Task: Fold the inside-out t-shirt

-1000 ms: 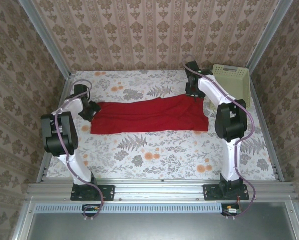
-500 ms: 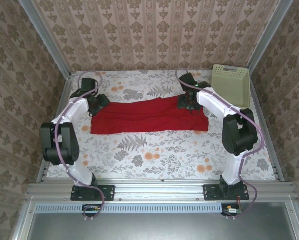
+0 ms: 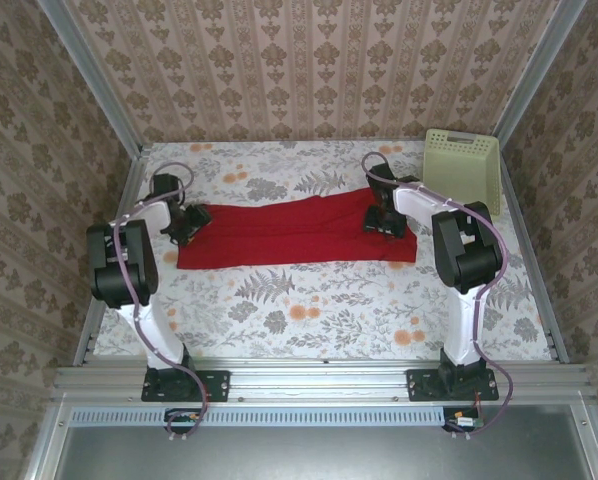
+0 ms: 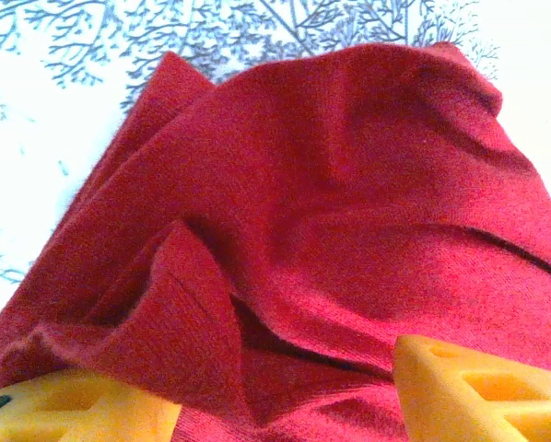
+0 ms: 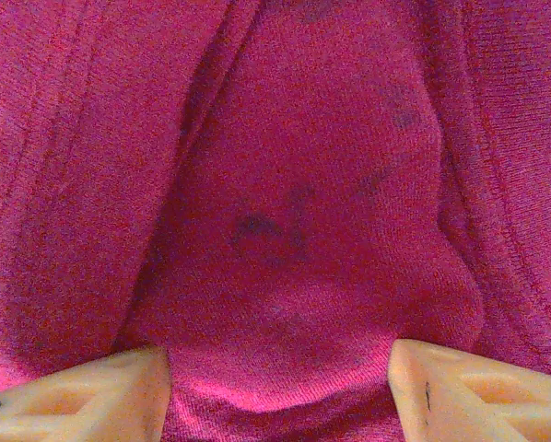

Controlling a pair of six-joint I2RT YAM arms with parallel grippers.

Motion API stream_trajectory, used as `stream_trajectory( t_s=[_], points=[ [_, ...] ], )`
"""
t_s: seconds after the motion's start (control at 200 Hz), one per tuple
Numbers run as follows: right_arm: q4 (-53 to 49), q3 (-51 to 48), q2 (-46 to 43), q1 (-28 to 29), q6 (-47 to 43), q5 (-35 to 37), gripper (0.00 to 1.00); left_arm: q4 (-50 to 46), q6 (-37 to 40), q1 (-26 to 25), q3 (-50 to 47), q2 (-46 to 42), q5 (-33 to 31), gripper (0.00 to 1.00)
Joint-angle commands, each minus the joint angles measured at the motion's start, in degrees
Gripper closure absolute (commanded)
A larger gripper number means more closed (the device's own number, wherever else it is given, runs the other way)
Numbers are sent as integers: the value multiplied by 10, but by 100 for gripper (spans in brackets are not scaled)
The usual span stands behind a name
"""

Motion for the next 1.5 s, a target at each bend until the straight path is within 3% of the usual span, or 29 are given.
stream_trajectory(
  t_s=[0.0, 0.145, 0.325, 0.535, 0.655, 0.875, 1.28, 1.495],
  points=[
    [-7, 5, 12, -9, 9, 43, 34, -19, 2, 29, -46, -3, -22, 35],
    [-13, 8, -18, -9, -15, 63, 32, -44, 18, 24, -29, -29, -15, 32],
    [-28, -8, -93, 6, -49, 76, 23, -96, 55, -34, 25, -68, -33, 28],
    [-16, -44, -121, 71, -18, 46, 23, -106, 79, -85, 95, -7, -26, 28],
    [9, -63, -98, 81, 13, 0, 23, -103, 67, -73, 116, 49, -10, 29],
    [-1, -54, -32, 44, 18, 16, 24, -98, 60, -32, 99, 85, -11, 30],
    [-22, 17, 25, -4, -8, 45, 24, -48, 29, 3, -24, 1, -2, 29],
    [-31, 43, -25, -8, -57, 64, 24, -99, 47, -23, 9, -58, -19, 29]
  ],
)
